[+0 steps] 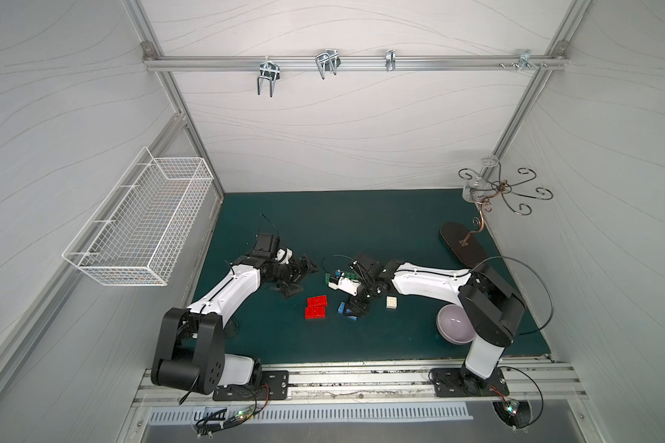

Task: Assemble a small pinwheel with lego
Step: Pick up the lego brick from the center of the board.

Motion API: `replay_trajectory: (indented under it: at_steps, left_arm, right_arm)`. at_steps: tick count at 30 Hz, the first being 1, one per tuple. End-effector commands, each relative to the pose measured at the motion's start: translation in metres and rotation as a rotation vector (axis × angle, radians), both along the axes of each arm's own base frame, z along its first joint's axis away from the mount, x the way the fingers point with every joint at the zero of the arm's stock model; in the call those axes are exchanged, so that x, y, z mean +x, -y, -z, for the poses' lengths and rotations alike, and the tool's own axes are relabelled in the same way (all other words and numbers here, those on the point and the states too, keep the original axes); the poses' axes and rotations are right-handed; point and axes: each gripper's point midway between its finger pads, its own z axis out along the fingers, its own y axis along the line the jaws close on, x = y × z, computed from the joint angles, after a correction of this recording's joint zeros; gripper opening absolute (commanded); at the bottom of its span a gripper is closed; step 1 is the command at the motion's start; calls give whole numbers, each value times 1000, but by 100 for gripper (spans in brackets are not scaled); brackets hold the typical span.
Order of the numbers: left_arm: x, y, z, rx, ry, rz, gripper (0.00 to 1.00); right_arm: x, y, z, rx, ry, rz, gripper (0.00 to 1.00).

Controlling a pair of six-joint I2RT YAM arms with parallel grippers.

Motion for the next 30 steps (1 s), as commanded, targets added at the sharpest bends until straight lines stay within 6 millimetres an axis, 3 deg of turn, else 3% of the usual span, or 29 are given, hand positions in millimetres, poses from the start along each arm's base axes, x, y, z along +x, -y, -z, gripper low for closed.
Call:
replay_trajectory:
  at_steps: [1,11,12,13,23,25,30]
  left_arm:
    - [6,0,-6,4,42,27,99]
    - [6,-1,-9,-6,55,2,99]
    - [6,0,-9,-7,56,4,99]
    - [6,0,-8,-6,53,5,99]
    - [6,0,-4,-7,46,8,99]
    - [6,0,-3,-8,46,6,99]
    - [11,3,-5,-37,42,-13,99]
  right_arm:
    - [-3,4,8,-56,19,-19,61]
    - [-4,3,20,-122,70,-37,58]
    - [-4,3,22,-128,72,-39,50]
    - [-3,5,24,-139,73,-38,48]
    - [-6,6,31,-156,45,-32,37]
    - [-5,6,28,-153,51,-31,27]
    - [4,-1,-7,-78,92,-39,24]
